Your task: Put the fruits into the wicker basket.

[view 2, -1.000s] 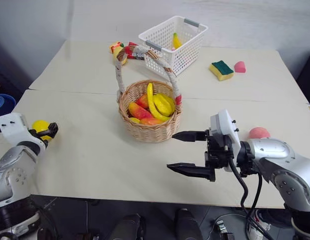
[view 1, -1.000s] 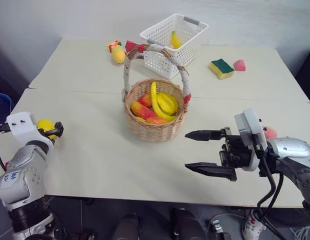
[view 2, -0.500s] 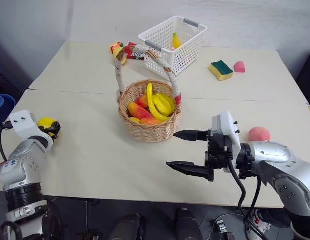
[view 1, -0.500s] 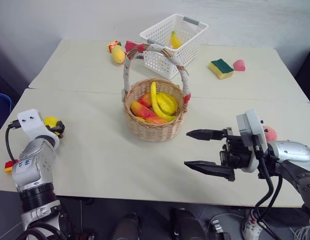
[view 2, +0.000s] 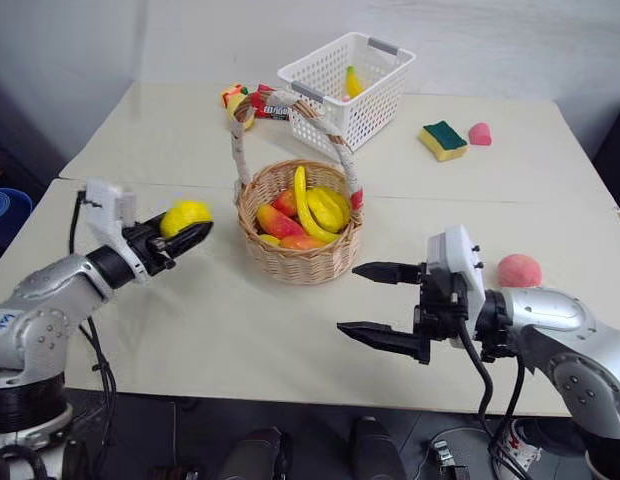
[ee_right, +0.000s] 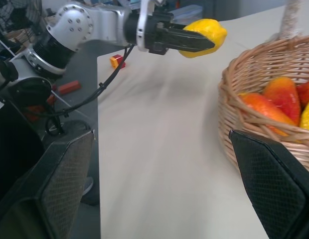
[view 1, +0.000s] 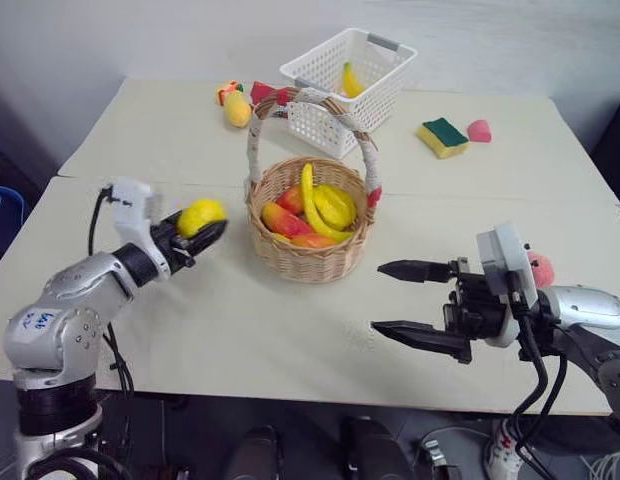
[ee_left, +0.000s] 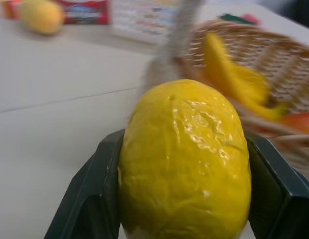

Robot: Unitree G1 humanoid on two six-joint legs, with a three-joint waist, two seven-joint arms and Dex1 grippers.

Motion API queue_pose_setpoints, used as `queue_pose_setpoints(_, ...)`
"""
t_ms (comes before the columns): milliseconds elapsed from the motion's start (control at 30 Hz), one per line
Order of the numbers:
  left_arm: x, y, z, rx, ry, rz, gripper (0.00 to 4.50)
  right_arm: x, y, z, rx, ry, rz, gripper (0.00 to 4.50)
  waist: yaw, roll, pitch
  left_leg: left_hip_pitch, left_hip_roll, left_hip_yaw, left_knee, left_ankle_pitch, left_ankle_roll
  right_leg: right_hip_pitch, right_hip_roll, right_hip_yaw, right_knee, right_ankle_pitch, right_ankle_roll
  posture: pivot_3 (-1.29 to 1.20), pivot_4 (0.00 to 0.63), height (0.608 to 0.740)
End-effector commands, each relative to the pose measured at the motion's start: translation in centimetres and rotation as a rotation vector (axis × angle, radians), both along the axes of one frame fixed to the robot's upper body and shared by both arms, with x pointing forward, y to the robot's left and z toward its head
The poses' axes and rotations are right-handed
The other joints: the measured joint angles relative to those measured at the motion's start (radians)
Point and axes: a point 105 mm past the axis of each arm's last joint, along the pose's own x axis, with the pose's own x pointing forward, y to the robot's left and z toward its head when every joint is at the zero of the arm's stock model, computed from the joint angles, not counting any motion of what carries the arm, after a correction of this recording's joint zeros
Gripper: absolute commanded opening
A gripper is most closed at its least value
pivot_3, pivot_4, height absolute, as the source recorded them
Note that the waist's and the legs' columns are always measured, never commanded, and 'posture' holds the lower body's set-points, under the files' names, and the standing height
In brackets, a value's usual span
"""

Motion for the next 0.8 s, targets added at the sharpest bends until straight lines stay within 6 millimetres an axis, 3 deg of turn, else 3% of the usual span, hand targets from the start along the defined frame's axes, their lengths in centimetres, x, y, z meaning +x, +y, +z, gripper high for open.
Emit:
queue_pose_setpoints(33, -0.5, -3.3, 1.9, 0.044, -0.034, -0.172, 2.62, 1.1, -0.8, 1.8, 0.031, -0.118, -0.121, 4.5, 0.001, 0.0, 0.0, 0.001, 0.0, 0.0, 0.0, 0.0, 0.0, 0.0, 0.0, 0.0, 0.001, 0.0, 0.0, 0.0, 0.15, 0.74)
queue_pose_setpoints(167, 1.7, -6.0, 2.8, 0.069, -0.054, -0.194, 2.62, 1.6, -1.3, 2.4, 0.056, -0.146, -0.201, 4.5, 0.003, 0.0, 0.0, 0.0, -0.001, 0.0, 0.0, 0.0, 0.0, 0.0, 0.001, 0.001, 0.001, 0.0, 0.0, 0.0, 0.15, 0.74)
queue_pose_setpoints(367, 5.2, -9.4, 1.6, 0.11, -0.032, -0.194, 2.62, 1.1, -1.2, 2.1, 0.041, -0.164, -0.23, 4.5, 0.006, 0.0, 0.0, -0.001, -0.002, 0.001, 0.0, 0.001, 0.002, -0.001, 0.002, 0.001, 0.003, 0.0, 0.001, 0.0, 0.15, 0.74)
queue_pose_setpoints(467, 5.9, -10.2, 1.4, 0.115, -0.041, -0.222, 3.59, 0.9, -1.1, 2.0, 0.04, -0.171, -0.243, 4.5, 0.004, 0.0, 0.0, -0.002, -0.002, 0.004, 0.0, 0.001, 0.003, -0.002, 0.003, 0.001, 0.003, 0.001, 0.002, 0.0, 0.15, 0.74)
queue_pose_setpoints(567, 5.7, -9.7, 1.5, 0.116, -0.054, -0.248, 4.45, 0.6, -1.2, 2.2, 0.046, -0.178, -0.256, 4.5, 0.0, 0.0, 0.0, -0.002, -0.001, 0.004, 0.001, 0.001, 0.003, -0.002, 0.003, 0.001, 0.004, 0.001, 0.002, 0.0, 0.15, 0.74)
queue_pose_setpoints(700, 3.3, -7.6, 3.5, 0.007, -0.071, -0.37, 4.48, 0.6, -2.0, 2.2, 0.051, -0.181, -0.324, 4.5, 0.0, 0.0, 0.0, -0.002, -0.001, 0.004, 0.001, 0.001, 0.002, -0.003, 0.002, 0.002, 0.004, 0.001, 0.002, 0.0, 0.15, 0.74)
queue_pose_setpoints(800, -0.1, -6.2, 5.3, -0.066, -0.087, -0.546, 4.48, 0.6, -3.7, 2.0, 0.059, -0.176, -0.446, 4.5, 0.002, 0.0, 0.0, -0.002, 0.0, 0.003, 0.0, 0.002, 0.002, -0.003, 0.002, 0.004, 0.004, 0.001, 0.002, 0.0, 0.15, 0.74)
